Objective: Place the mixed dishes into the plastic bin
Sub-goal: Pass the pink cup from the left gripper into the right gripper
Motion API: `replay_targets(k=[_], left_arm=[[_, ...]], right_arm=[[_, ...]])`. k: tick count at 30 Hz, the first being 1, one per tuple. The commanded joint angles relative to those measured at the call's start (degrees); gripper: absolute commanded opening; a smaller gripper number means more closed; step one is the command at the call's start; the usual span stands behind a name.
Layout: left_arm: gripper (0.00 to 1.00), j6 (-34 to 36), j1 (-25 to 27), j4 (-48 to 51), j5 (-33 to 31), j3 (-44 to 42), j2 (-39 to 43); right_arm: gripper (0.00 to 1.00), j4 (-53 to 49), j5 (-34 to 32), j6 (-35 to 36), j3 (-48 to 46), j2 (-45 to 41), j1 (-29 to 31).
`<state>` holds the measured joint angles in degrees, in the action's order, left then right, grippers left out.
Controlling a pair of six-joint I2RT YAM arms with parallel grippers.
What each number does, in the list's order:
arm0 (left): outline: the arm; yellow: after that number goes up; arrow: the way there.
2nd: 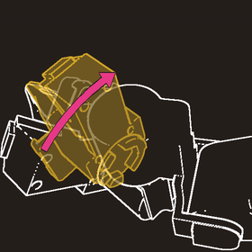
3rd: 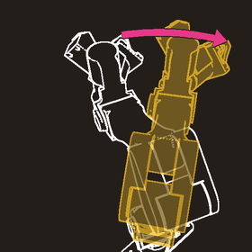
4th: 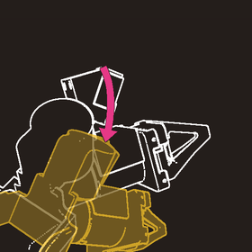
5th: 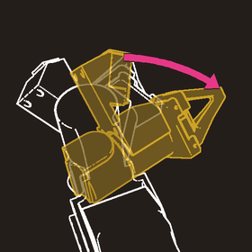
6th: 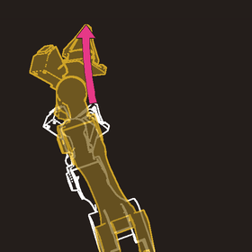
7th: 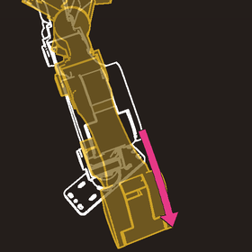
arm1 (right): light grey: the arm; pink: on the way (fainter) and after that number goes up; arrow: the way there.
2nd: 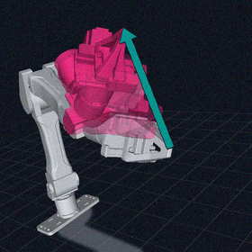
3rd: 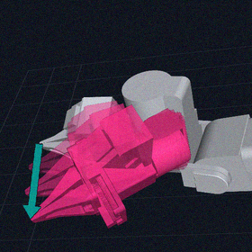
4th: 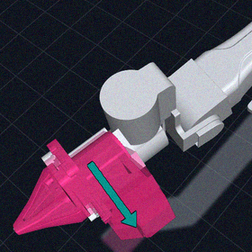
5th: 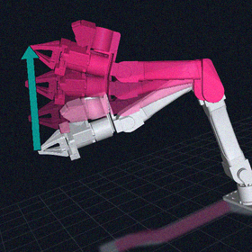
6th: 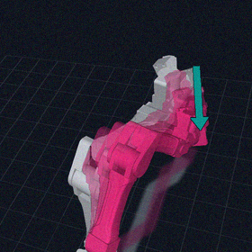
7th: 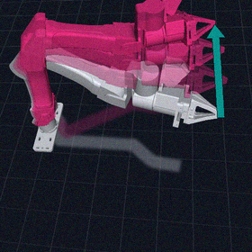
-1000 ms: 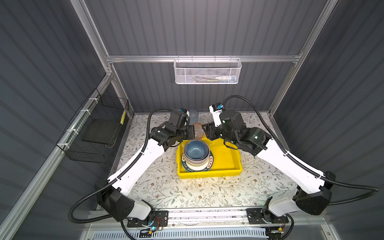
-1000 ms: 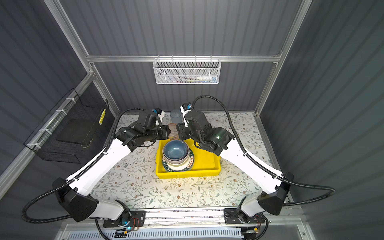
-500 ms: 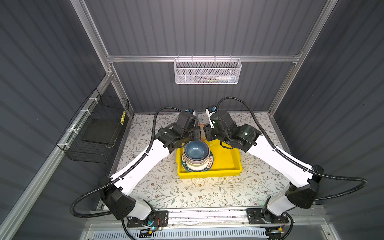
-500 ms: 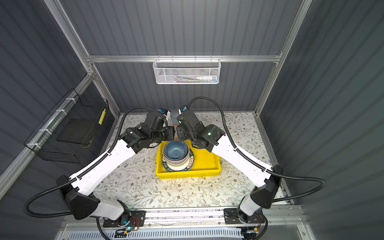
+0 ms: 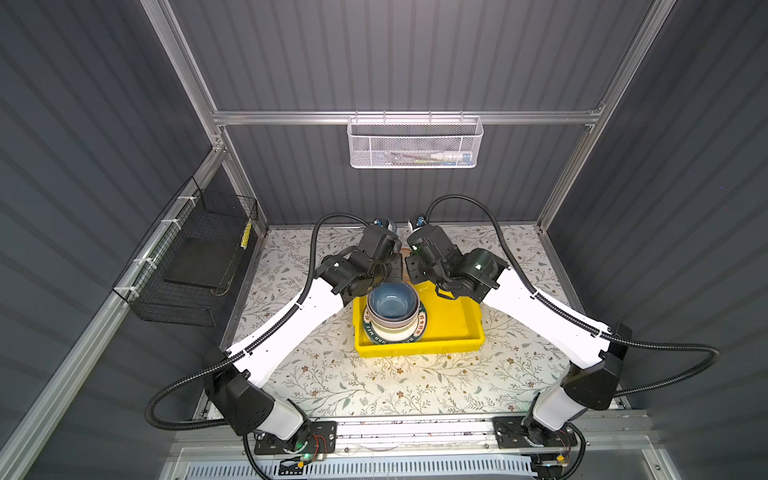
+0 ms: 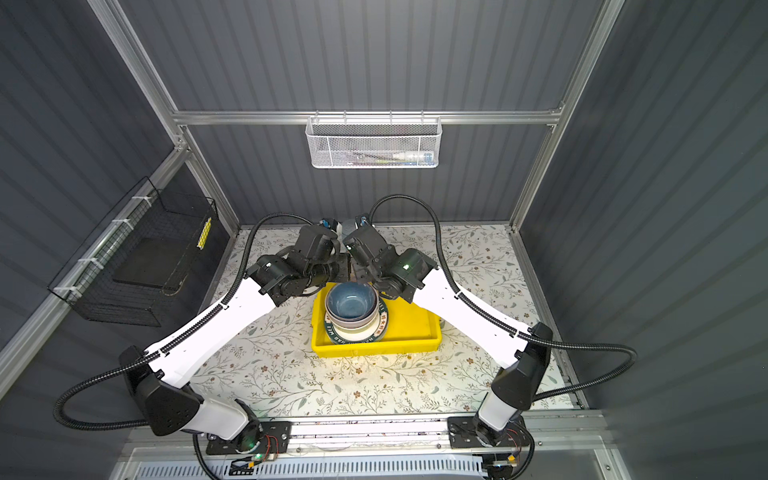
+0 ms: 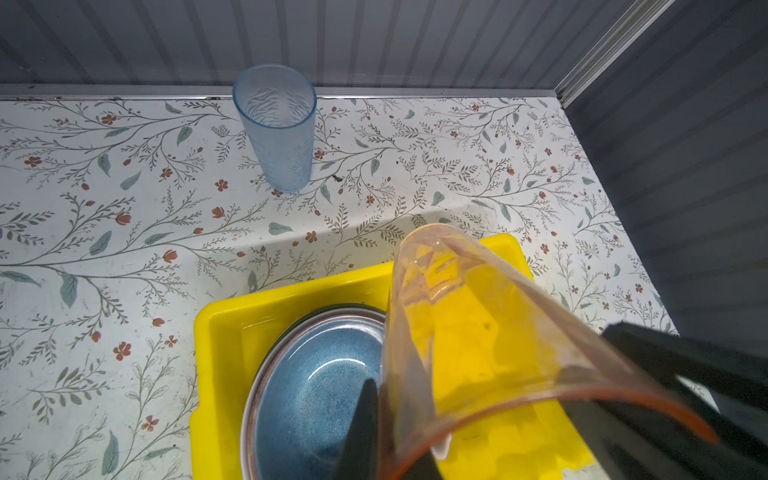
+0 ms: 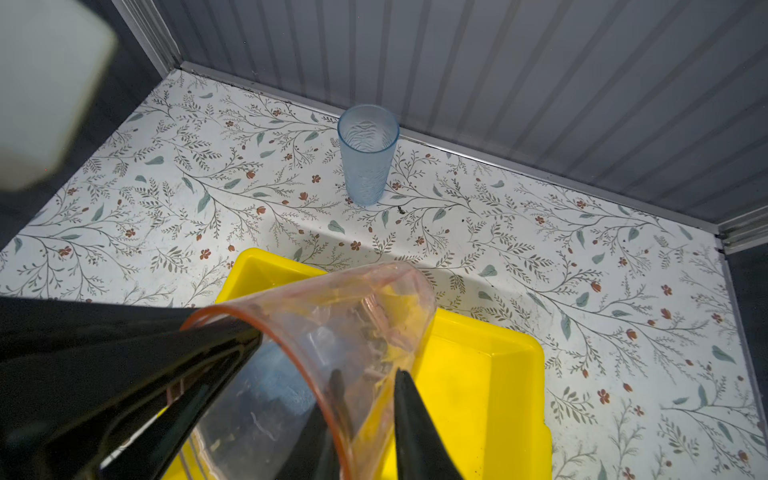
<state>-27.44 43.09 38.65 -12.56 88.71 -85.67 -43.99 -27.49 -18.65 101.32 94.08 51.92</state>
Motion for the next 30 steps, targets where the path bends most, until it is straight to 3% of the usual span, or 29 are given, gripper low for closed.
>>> replay_targets(k=[1,11,22,30], left_arm=[[0.04,-0.06,0.24,-4.04,1.81,-0.24,2.58],[0.17,-1.63,0.26,-6.49,8.91,-4.19,4.15],[0.24,-3.32,0.22,-7.2,12.97,-7.14,6.26],[0.46,-3.43,0.24,-8.57,17.34,-10.7,8.58]], right_arm=[[0.16,-1.79,-1.32,-0.81,0.56,0.22,-0.59],[0.05,-2.29,-3.08,0.11,-0.04,-1.15,-0.68],[0.01,-2.41,-4.51,0.36,-2.74,-3.85,-0.88],[0.01,-2.07,-4.44,0.55,-6.42,-7.16,-2.28]])
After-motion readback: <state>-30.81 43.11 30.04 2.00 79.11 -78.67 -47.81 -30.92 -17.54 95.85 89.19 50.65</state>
